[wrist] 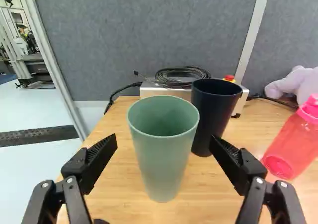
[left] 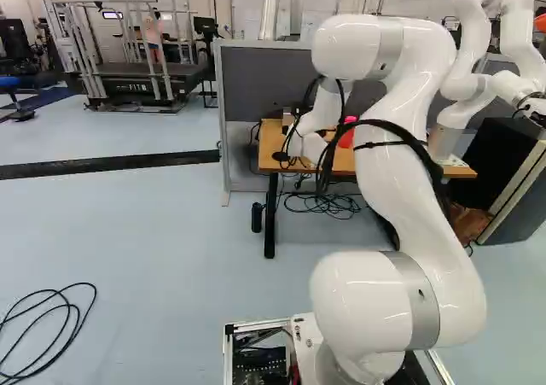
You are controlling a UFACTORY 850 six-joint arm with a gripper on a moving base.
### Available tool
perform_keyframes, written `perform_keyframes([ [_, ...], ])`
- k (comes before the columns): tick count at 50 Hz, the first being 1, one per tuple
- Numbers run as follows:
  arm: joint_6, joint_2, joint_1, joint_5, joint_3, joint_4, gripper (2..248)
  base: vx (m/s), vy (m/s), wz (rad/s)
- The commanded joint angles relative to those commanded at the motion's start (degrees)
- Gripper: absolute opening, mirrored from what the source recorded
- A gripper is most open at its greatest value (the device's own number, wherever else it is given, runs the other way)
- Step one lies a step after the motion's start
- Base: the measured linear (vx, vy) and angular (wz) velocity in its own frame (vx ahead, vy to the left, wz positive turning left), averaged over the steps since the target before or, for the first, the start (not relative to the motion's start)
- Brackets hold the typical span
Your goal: Place the green cup on the table
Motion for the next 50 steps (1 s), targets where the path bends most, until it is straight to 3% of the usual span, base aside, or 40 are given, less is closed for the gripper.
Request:
perform_keyframes([
  [22,0.0,8.2,0.4,0.0,8.1,0.0,247,0.0,0.0,0.0],
  [50,0.0,15.8,1.5,0.0,17.6,0.0,247,0.0,0.0,0.0],
])
